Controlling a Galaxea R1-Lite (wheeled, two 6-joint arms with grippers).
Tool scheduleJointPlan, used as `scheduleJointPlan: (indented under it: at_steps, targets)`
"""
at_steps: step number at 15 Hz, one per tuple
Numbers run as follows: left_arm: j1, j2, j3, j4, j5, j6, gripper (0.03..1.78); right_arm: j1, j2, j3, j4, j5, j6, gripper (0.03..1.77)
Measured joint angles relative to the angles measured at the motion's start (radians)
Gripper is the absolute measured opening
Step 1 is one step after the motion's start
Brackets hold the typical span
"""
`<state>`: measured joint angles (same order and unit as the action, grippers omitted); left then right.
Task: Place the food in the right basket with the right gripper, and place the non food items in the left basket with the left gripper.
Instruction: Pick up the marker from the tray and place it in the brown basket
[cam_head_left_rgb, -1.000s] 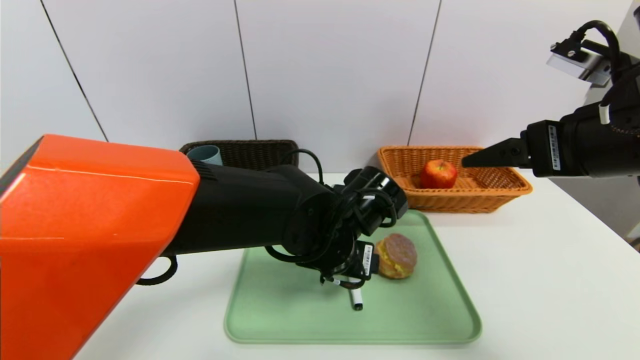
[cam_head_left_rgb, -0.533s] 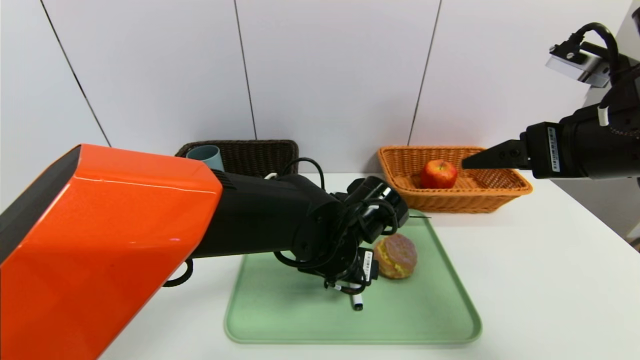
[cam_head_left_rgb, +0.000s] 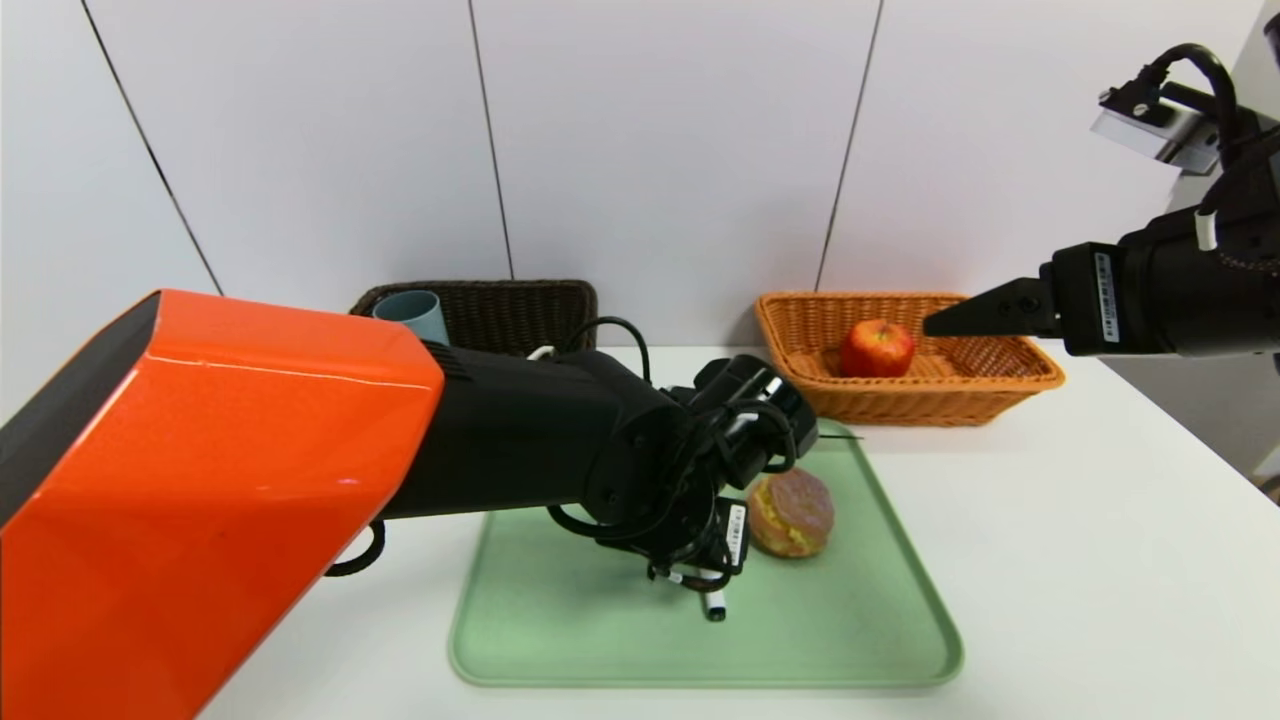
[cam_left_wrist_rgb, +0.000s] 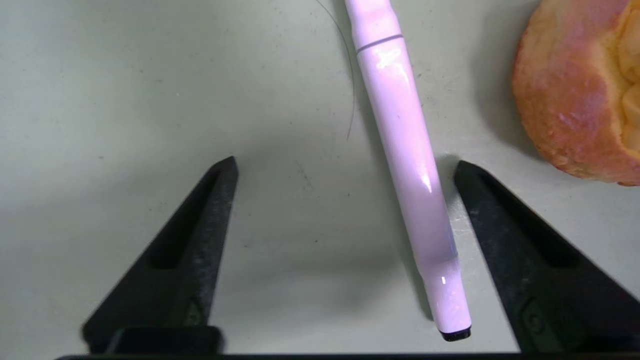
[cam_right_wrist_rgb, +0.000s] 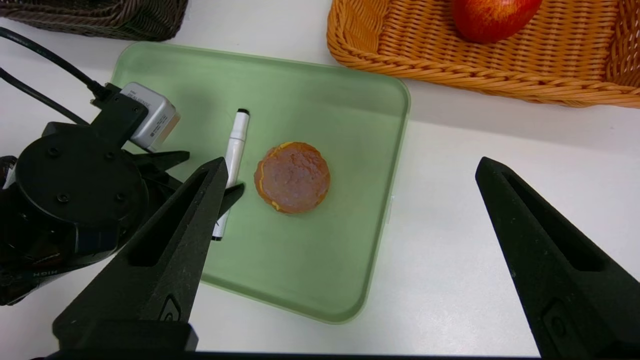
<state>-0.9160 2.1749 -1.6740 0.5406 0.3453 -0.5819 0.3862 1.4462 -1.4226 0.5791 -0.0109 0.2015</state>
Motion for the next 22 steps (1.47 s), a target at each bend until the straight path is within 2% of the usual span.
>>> scheduleJointPlan:
  at_steps: [6, 7, 10, 14, 16, 19, 22]
  targets:
    - [0.000, -0.003, 0.001, 0.001, 0.002, 0.000, 0.68, 0.000, 0.001, 0.000, 0.000, 0.000, 0.000, 1.71]
    - [0.000, -0.004, 0.001, 0.002, 0.003, 0.000, 0.20, 0.000, 0.001, 0.000, 0.000, 0.000, 0.000, 1.71]
    - [0.000, -0.007, 0.001, 0.004, 0.012, 0.000, 0.16, 0.000, -0.001, 0.004, 0.002, 0.000, 0.000, 1.71]
    - [0.026, -0.030, -0.004, 0.005, 0.114, 0.011, 0.16, 0.000, -0.006, 0.008, 0.001, -0.001, 0.000, 1.71]
    - [0.051, -0.072, -0.007, 0.005, 0.127, 0.036, 0.16, 0.000, -0.011, 0.010, 0.001, 0.000, 0.001, 1.71]
    - [0.090, -0.172, -0.010, 0.000, 0.125, 0.156, 0.16, 0.000, -0.017, 0.010, 0.002, -0.001, 0.001, 1.71]
    - [0.155, -0.259, -0.041, -0.004, 0.110, 0.370, 0.16, 0.000, -0.024, 0.010, 0.002, 0.000, 0.010, 1.71]
